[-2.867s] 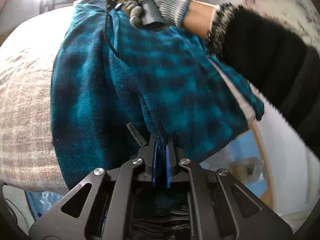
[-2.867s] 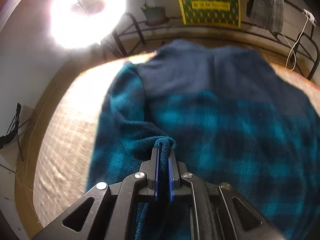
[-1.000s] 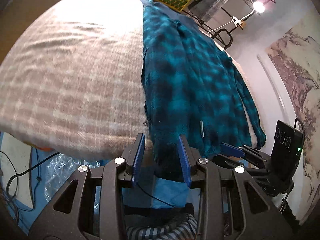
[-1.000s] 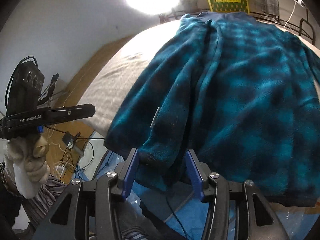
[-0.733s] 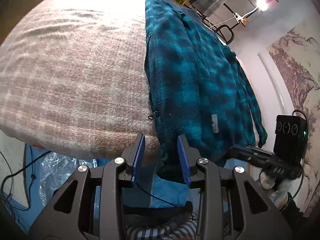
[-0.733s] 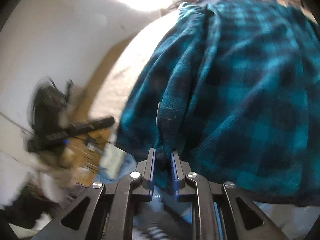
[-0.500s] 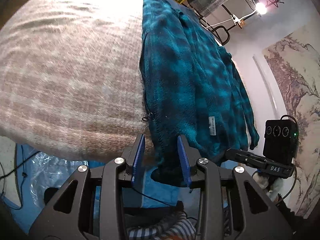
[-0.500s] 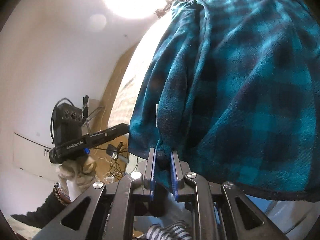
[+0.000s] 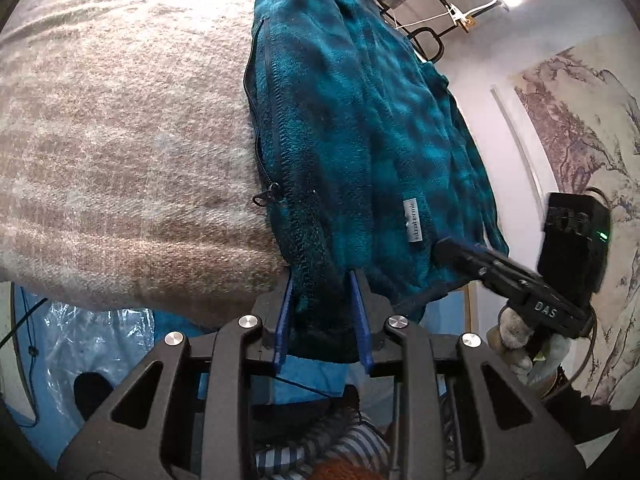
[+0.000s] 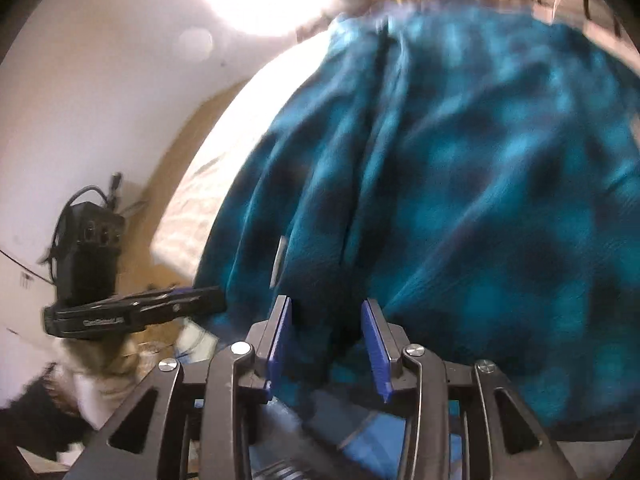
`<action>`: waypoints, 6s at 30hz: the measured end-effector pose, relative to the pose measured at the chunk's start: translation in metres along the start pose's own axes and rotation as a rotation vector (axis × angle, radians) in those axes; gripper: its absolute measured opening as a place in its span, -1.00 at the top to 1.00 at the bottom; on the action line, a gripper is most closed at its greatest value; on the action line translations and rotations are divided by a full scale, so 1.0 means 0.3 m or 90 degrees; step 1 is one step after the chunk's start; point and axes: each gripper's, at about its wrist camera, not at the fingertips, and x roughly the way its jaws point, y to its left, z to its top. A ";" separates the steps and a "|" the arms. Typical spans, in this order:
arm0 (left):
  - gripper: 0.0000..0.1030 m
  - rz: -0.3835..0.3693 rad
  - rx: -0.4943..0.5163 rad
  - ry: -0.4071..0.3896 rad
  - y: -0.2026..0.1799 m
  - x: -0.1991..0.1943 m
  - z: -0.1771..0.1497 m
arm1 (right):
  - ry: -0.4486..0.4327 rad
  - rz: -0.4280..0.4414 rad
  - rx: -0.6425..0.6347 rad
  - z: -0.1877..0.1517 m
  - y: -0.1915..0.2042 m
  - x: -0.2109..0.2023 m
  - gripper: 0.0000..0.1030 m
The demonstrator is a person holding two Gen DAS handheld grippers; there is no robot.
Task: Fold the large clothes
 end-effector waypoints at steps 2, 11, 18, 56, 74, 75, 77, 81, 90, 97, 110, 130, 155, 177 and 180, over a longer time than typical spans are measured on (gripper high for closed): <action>0.49 -0.008 -0.006 -0.001 0.004 -0.007 0.000 | -0.044 -0.025 -0.054 0.000 0.061 -0.043 0.24; 0.46 -0.011 -0.019 -0.006 0.030 -0.039 -0.013 | 0.025 -0.100 -0.157 -0.019 0.138 0.038 0.83; 0.17 -0.015 -0.034 -0.023 0.048 -0.067 -0.003 | -0.004 0.013 -0.044 -0.016 0.045 -0.046 0.89; 0.51 0.111 0.071 -0.018 -0.025 -0.076 -0.053 | 0.043 0.078 0.013 -0.094 0.012 -0.074 0.68; 0.05 0.098 0.079 -0.129 -0.098 -0.152 -0.013 | -0.073 -0.092 0.196 -0.252 -0.510 -0.416 0.04; 0.05 0.098 0.091 -0.126 -0.119 -0.133 -0.013 | -0.058 -0.083 0.188 -0.246 -0.515 -0.381 0.63; 0.06 0.098 0.103 -0.113 -0.150 -0.092 -0.016 | -0.041 -0.104 0.173 -0.240 -0.504 -0.357 0.92; 0.05 0.116 0.145 -0.067 -0.197 0.028 -0.034 | -0.100 -0.071 0.188 -0.247 -0.523 -0.511 0.95; 0.05 0.137 0.193 -0.054 -0.277 0.068 -0.039 | -0.060 -0.095 0.151 -0.284 -0.526 -0.487 0.50; 0.06 0.094 0.228 -0.083 -0.435 0.055 -0.041 | -0.216 -0.167 0.167 -0.279 -0.650 -0.786 -0.06; 0.06 0.048 0.300 -0.047 -0.764 0.222 -0.017 | -0.285 -0.270 0.370 -0.376 -1.204 -1.054 -0.36; 0.06 0.012 0.250 -0.029 -0.792 0.321 0.207 | -0.268 -0.151 0.364 -0.280 -1.120 -0.997 0.89; 0.05 -0.075 0.075 0.035 -0.569 0.468 0.296 | 0.005 0.047 -0.001 -0.044 -0.306 -0.329 0.84; 0.99 -0.114 0.182 0.075 -0.713 0.533 0.214 | -0.156 -0.081 0.092 0.600 -0.822 -0.526 0.08; 0.99 -0.135 0.194 0.076 -0.731 0.498 0.191 | -0.149 -0.101 0.126 0.751 -0.925 -0.439 -0.10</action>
